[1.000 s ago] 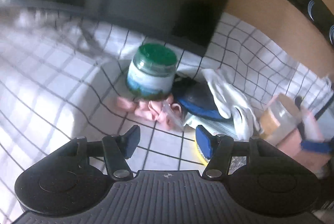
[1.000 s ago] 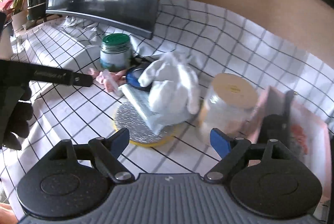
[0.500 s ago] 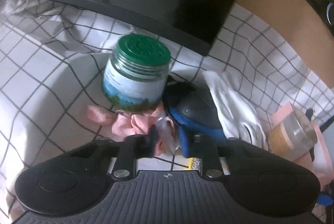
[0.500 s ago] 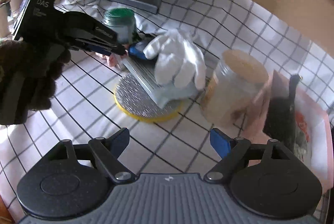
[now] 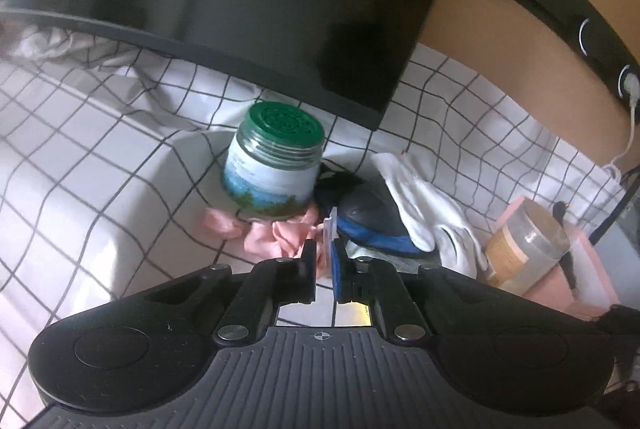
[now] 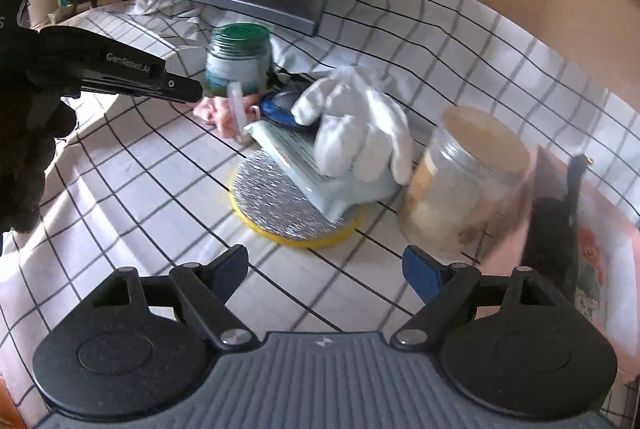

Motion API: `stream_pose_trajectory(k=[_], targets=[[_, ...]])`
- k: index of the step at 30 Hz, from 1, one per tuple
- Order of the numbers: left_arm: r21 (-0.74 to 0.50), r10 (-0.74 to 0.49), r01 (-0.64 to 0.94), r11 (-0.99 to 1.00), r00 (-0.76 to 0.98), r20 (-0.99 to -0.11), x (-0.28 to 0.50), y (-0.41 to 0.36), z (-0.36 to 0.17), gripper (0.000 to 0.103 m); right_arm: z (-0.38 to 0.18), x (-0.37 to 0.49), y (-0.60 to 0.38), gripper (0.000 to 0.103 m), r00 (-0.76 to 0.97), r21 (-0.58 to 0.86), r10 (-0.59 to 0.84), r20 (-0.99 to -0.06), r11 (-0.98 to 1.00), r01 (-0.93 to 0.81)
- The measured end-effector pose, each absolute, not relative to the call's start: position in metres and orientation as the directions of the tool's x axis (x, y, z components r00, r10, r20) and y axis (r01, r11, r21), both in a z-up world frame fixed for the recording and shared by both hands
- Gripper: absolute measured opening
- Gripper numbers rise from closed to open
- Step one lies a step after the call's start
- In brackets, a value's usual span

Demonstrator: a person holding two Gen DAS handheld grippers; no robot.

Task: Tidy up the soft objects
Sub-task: 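Lower the left tool onto the pink scrunchie by the green jar and close, then grasp the white glove with the right tool and lift it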

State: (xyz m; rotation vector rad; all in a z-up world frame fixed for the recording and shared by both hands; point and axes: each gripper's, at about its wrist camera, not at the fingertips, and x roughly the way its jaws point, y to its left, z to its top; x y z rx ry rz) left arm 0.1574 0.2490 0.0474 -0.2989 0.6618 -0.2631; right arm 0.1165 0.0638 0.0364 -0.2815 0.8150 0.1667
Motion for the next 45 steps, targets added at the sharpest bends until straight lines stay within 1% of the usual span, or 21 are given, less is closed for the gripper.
stream_pose_trajectory(k=[4,8,11,13,15,18,20,22,25,27,29,31,33,36,38,42,45], targets=[[-0.408,-0.353,0.115,0.906,0.738,-0.575,0.171,0.248,0.044,0.012,0.039,0.116,0.076,0.085,0.676,-0.188,0.056,-0.734,0.941,-0.282],[-0.372,-0.301,0.078,0.925,0.748,-0.592,0.189,0.235,0.037,0.018,0.041,0.109,0.076,0.085,0.682,-0.209,0.048,-0.73,0.934,-0.289],[-0.353,-0.319,0.108,0.929,0.718,-0.618,0.201,0.222,0.031,0.018,0.041,0.104,0.067,0.085,0.677,-0.208,0.026,-0.736,0.942,-0.262],[-0.299,-0.298,0.126,0.946,0.703,-0.646,0.21,0.21,0.026,0.018,0.041,0.103,0.057,0.085,0.669,-0.198,0.008,-0.743,0.953,-0.231],[-0.271,-0.283,0.132,0.953,0.703,-0.653,0.216,0.205,0.021,0.019,0.04,0.101,0.051,0.085,0.665,-0.19,-0.003,-0.747,0.959,-0.209],[-0.272,-0.283,0.132,0.953,0.703,-0.652,0.221,0.2,0.017,0.018,0.039,0.096,0.043,0.085,0.666,-0.18,-0.011,-0.746,0.966,-0.187],[-0.279,-0.296,0.138,0.95,0.679,-0.672,0.224,0.198,0.011,0.02,0.037,0.096,0.04,0.085,0.658,-0.172,-0.012,-0.753,0.969,-0.178],[-0.287,-0.319,0.162,0.944,0.672,-0.668,0.224,0.198,0.01,0.02,0.036,0.096,0.038,0.085,0.661,-0.173,-0.017,-0.75,0.97,-0.171],[-0.286,-0.318,0.16,0.945,0.66,-0.681,0.225,0.198,0.009,0.019,0.038,0.096,0.039,0.085,0.674,-0.184,-0.017,-0.739,0.967,-0.178],[-0.297,-0.324,0.157,0.942,0.661,-0.677,0.225,0.2,0.009,0.016,0.04,0.096,0.042,0.085,0.68,-0.194,-0.015,-0.733,0.963,-0.189],[-0.323,-0.347,0.163,0.932,0.658,-0.669,0.222,0.203,0.009,0.012,0.042,0.099,0.045,0.085,0.686,-0.21,-0.012,-0.728,0.956,-0.207],[-0.342,-0.366,0.171,0.924,0.659,-0.657,0.218,0.206,0.011,0.01,0.05,0.103,0.048,0.085,0.701,-0.223,-0.002,-0.713,0.949,-0.224],[-0.334,-0.368,0.187,0.924,0.673,-0.641,0.211,0.208,0.017,0.01,0.064,0.113,0.048,0.085,0.722,-0.224,0.012,-0.691,0.947,-0.23],[-0.33,-0.376,0.205,0.921,0.689,-0.62,0.201,0.215,0.027,0.01,0.09,0.141,0.043,0.085,0.732,-0.183,0.036,-0.681,0.959,-0.217],[-0.325,-0.375,0.21,0.922,0.695,-0.614,0.193,0.222,0.034,0.01,0.108,0.169,0.037,0.085,0.718,-0.124,0.064,-0.693,0.971,-0.206],[-0.315,-0.366,0.209,0.926,0.704,-0.609,0.182,0.238,0.047,0.01,0.134,0.232,0.023,0.085,0.633,0.012,0.109,-0.767,0.988,-0.156],[-0.316,-0.361,0.202,0.927,0.704,-0.611,0.173,0.249,0.055,0.01,0.139,0.28,0.013,0.085,0.548,0.128,0.158,-0.821,0.987,-0.093]])
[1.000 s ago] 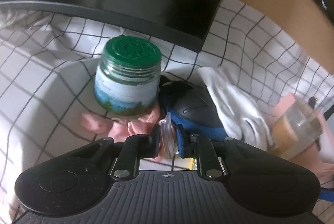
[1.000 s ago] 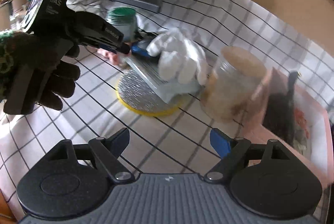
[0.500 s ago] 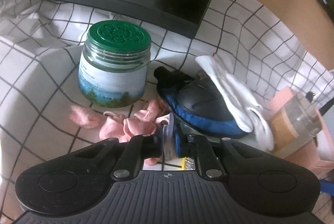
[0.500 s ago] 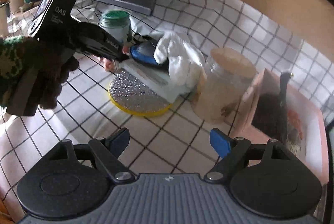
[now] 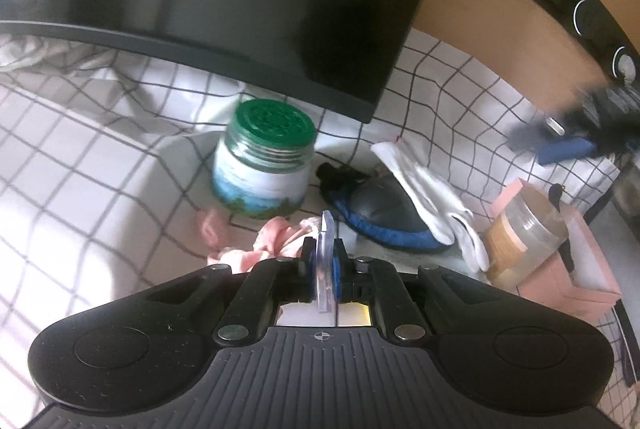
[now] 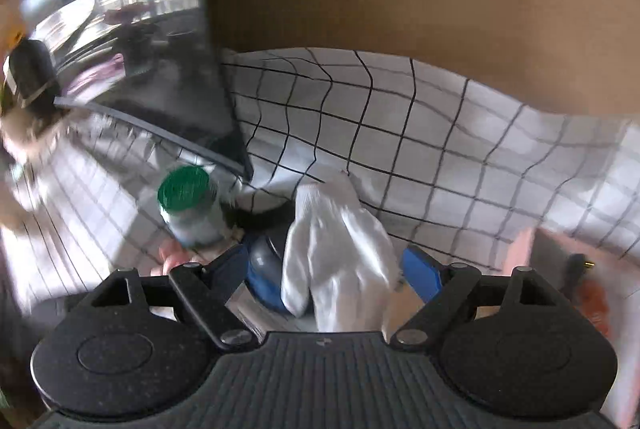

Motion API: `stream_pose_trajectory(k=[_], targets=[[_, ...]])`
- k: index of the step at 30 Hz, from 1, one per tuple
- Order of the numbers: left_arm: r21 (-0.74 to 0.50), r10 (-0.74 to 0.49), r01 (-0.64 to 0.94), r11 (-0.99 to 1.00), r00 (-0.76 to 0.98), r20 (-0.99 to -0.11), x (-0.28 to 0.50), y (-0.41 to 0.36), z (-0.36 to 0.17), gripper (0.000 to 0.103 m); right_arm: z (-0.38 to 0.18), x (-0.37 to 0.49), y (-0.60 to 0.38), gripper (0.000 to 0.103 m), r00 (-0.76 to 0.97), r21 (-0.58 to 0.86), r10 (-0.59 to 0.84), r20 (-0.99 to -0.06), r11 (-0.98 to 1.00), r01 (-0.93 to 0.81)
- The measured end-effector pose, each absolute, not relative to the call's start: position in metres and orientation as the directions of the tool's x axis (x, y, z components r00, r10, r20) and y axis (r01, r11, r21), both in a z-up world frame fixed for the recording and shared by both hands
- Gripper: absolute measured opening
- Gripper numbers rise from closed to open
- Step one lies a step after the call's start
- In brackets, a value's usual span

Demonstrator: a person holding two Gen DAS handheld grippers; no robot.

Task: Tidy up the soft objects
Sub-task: 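Grasp the white glove with the right tool and lift it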

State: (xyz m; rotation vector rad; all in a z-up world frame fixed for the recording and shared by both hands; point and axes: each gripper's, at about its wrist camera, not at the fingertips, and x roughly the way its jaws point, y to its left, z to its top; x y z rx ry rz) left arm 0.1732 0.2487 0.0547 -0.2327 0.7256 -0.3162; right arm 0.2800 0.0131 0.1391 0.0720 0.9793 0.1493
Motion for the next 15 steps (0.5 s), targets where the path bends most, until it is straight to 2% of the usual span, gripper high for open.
stream_pose_trajectory(k=[4,10,15], targets=[[-0.315,-0.359,0.201,0.928,0.71,-0.606,0.162,0.261,0.06,0.01,0.12,0.332,0.018,0.085,0.452,0.163,0.158,-0.878,0.986,-0.028],[-0.297,-0.348,0.204,0.933,0.724,-0.596,0.146,0.276,0.067,0.01,0.066,0.375,0.047,0.085,0.354,0.06,0.045,-0.934,0.998,0.033],[-0.323,-0.396,0.251,0.913,0.739,-0.545,0.129,0.287,0.08,0.01,0.035,0.389,0.054,0.085,0.324,0.026,-0.001,-0.946,0.997,0.078]])
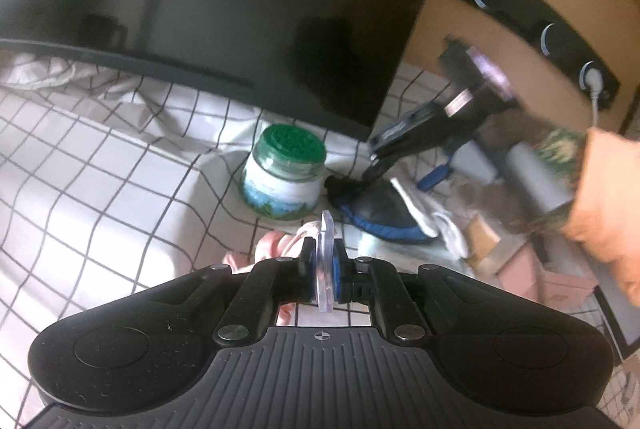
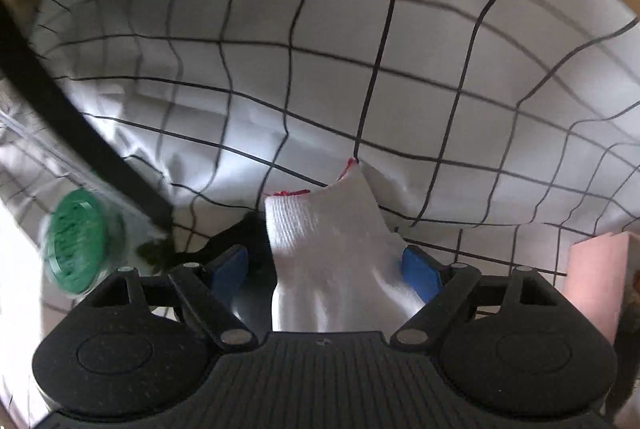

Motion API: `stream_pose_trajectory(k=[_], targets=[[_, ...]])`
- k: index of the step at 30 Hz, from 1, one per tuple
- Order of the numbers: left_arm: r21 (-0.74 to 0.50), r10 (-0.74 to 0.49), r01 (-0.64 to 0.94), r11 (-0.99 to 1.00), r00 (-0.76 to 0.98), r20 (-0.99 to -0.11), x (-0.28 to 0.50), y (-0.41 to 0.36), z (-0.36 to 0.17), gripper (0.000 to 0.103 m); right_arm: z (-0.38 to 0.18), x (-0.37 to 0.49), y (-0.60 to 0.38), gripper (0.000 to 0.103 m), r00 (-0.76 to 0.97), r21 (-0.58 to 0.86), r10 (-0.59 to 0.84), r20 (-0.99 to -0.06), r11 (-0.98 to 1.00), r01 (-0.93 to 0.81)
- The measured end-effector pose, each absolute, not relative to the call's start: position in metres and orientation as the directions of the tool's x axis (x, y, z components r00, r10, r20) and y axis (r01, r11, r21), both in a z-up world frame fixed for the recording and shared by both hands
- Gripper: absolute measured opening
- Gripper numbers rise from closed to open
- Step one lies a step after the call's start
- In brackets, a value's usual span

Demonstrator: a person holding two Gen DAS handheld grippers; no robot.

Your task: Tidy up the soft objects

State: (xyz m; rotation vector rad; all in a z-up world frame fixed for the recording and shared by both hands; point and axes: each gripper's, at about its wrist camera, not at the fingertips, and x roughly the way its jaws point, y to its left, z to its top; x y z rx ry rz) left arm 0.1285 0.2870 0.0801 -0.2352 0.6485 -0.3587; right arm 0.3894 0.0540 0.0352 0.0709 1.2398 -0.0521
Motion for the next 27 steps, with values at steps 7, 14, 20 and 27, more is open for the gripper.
stream_pose_trajectory(k=[7,14,20,27], targets=[[-0.36,-0.447,0.296,0.885,0.757,-0.476,0.123,0.293,0.093,0.01,0.043,0.37,0.061,0.009,0.342,0.077,0.073,-0.937,0.997,-0.002],[-0.306,-0.459,0.35,0.886,0.756,-0.466,0.133,0.277,0.108,0.009,0.094,0.331,0.054,0.008,0.44,0.136,0.151,-0.885,0.988,-0.066],[-0.284,-0.418,0.316,0.905,0.781,-0.464,0.14,0.284,0.11,0.008,0.139,0.311,0.039,0.008,0.508,0.196,0.215,-0.834,0.976,-0.092],[-0.281,-0.427,0.322,0.904,0.694,-0.579,0.131,0.281,0.084,0.01,0.117,0.273,0.059,0.008,0.48,0.137,0.218,-0.85,0.971,-0.197]])
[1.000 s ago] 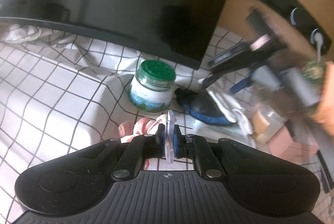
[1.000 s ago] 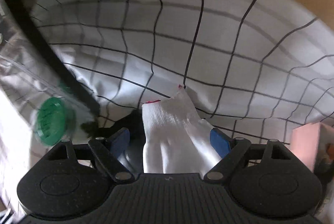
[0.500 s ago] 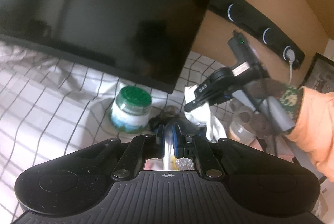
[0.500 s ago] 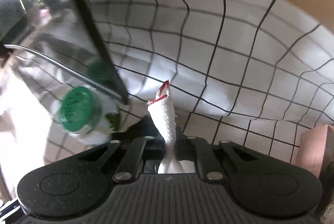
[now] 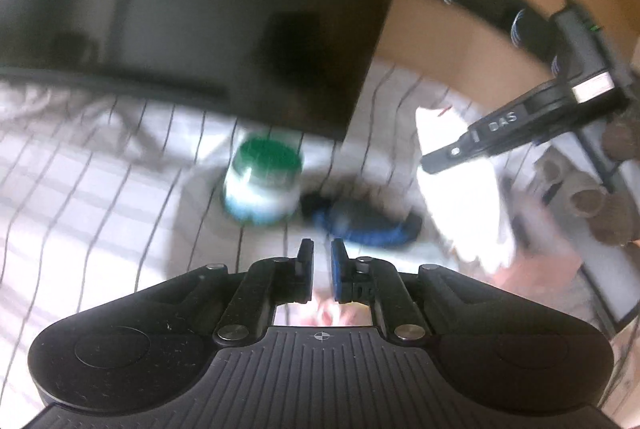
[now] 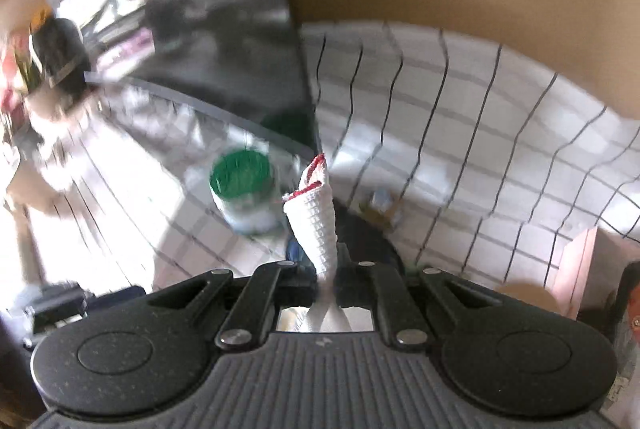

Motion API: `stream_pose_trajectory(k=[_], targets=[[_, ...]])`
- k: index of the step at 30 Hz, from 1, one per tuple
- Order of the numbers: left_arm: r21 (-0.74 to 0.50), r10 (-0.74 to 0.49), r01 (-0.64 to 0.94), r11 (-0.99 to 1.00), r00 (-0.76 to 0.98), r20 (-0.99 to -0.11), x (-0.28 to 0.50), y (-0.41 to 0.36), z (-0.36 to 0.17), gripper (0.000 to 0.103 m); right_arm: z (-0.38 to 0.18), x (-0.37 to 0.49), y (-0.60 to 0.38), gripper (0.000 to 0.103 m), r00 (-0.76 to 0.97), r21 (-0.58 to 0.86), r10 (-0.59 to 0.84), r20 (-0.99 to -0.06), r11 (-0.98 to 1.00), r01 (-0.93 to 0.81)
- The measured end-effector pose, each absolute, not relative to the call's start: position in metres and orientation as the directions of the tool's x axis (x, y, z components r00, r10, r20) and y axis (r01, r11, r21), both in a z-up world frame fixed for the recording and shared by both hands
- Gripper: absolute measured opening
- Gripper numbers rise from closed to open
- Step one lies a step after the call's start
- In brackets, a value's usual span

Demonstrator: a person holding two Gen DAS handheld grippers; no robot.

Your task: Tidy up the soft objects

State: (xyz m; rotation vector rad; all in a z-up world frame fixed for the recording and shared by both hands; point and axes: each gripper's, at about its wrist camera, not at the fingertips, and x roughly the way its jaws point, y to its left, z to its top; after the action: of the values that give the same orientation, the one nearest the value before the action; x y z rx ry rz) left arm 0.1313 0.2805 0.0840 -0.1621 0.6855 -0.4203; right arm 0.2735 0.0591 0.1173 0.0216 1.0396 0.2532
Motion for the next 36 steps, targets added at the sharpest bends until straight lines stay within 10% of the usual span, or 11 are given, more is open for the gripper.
stream_pose_trajectory(k=[3,8,18,23,30,36], targets=[[-0.26,-0.39,0.29,0.921,0.682,-0.619,0.127,0.274,0.071,0.01,0.091,0.265,0.065,0.014,0.496,0.105,0.199,-0.845,0.972,-0.211],[-0.196,-0.365,0.327,0.924,0.61,-0.703,0.126,0.256,0.054,0.016,0.079,0.228,0.079,0.071,0.569,0.02,0.179,-0.802,0.962,-0.273],[-0.095,-0.264,0.311,0.946,0.565,-0.782,0.138,0.234,0.024,0.019,0.045,0.112,0.1,0.081,0.541,-0.014,0.244,-0.805,0.904,-0.428],[-0.017,-0.209,0.315,0.949,0.588,-0.781,0.139,0.24,0.014,0.051,0.019,0.098,0.122,0.081,0.514,-0.014,0.242,-0.823,0.896,-0.444],[-0.023,-0.243,0.361,0.932,0.578,-0.779,0.141,0.235,0.013,0.054,0.0,0.095,0.127,0.081,0.495,-0.004,0.222,-0.84,0.911,-0.413],[0.011,-0.23,0.387,0.922,0.569,-0.79,0.142,0.217,0.013,0.055,-0.009,0.089,0.125,0.101,0.492,-0.018,0.205,-0.846,0.912,-0.41]])
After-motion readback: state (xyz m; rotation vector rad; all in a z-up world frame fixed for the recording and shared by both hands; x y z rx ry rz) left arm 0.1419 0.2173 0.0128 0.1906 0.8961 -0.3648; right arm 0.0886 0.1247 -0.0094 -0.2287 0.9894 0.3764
